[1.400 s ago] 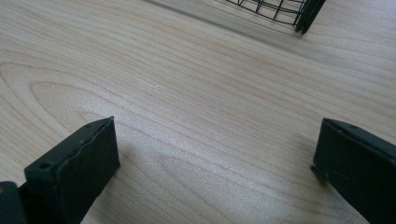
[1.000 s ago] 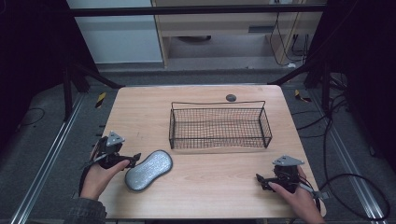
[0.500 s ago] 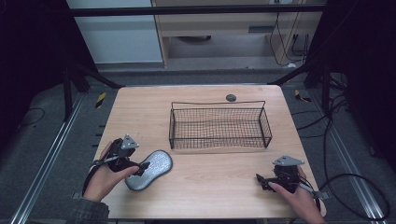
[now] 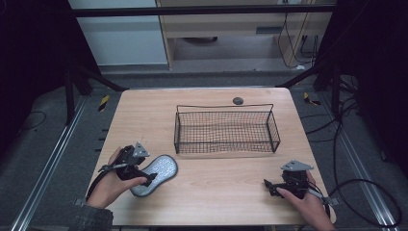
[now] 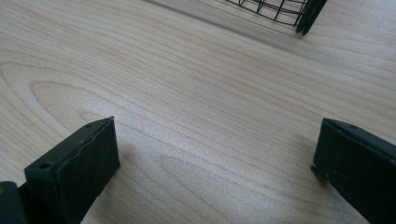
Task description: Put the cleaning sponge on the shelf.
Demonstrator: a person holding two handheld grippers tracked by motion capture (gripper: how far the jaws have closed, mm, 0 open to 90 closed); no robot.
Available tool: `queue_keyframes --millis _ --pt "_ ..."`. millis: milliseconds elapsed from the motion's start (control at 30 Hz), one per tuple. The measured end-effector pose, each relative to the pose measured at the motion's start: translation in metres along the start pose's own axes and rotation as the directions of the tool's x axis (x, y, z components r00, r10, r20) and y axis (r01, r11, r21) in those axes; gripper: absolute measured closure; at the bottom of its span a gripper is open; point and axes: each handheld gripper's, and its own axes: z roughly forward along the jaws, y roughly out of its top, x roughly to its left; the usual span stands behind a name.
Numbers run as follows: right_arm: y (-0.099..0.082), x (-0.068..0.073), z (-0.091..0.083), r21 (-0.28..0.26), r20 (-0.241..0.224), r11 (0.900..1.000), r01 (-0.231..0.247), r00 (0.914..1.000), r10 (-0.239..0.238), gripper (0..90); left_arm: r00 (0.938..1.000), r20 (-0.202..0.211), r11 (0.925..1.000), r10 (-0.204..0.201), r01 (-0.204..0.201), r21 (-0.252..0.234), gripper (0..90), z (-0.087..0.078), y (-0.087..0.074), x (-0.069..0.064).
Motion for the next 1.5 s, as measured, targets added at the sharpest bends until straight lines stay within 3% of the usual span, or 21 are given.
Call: queue_keyframes --millis 133,267,367,533,700,800,1233,1267,1300,1433,1500 --pt "0.003 0.000 0.003 0.002 0.016 0.9999 -0.014 0.9998 0.014 0.3 1.0000 0.005 0.9998 0.005 -0.005 0.017 3.3 0.004 0.002 -0.001" --pt "0.004 0.000 0.004 0.000 0.015 0.9999 -0.015 0.9998 0.015 0.3 0.9984 0.039 0.9979 0.041 -0.043 0.048 3.5 0.013 0.007 -0.002" --pt "0.004 0.000 0.004 0.000 0.015 0.9999 -0.016 0.9998 0.016 0.3 0.9977 0.062 0.9989 0.028 -0.030 0.036 3.4 0.016 0.009 -0.001" --pt "0.004 0.000 0.004 0.000 0.015 0.9999 -0.015 0.9998 0.015 0.3 0.9955 0.084 0.9946 0.044 -0.052 0.090 3.6 0.027 0.013 0.000" --pt "0.003 0.000 0.004 0.001 0.014 0.9999 -0.012 0.9998 0.011 0.3 0.9911 0.119 0.9812 0.060 -0.081 0.175 3.5 0.039 0.015 -0.001" --pt "0.003 0.000 0.003 0.001 0.014 0.9999 -0.011 0.9998 0.011 0.3 0.9909 0.115 0.9770 0.069 -0.090 0.193 3.7 0.042 0.016 -0.003" --pt "0.003 0.000 0.004 0.000 0.013 0.9999 -0.011 0.9998 0.011 0.3 0.9912 0.121 0.9730 0.055 -0.080 0.216 3.6 0.048 0.013 -0.001" --pt "0.003 0.000 0.004 0.000 0.013 0.9999 -0.011 0.9998 0.011 0.3 0.9910 0.123 0.9722 0.054 -0.080 0.220 3.6 0.049 0.013 -0.001" --pt "0.003 0.000 0.004 0.000 0.013 0.9999 -0.011 0.9998 0.011 0.3 0.9899 0.129 0.9668 0.058 -0.088 0.240 3.7 0.051 0.012 -0.001" --pt "0.003 0.000 0.004 0.000 0.013 0.9999 -0.011 0.9998 0.011 0.3 0.9897 0.136 0.9695 0.046 -0.077 0.233 2.9 0.054 0.011 0.000" --pt "0.003 0.000 0.003 0.000 0.013 0.9999 -0.013 0.9998 0.013 0.3 0.9894 0.142 0.9674 0.033 -0.068 0.244 3.1 0.058 0.009 0.002"
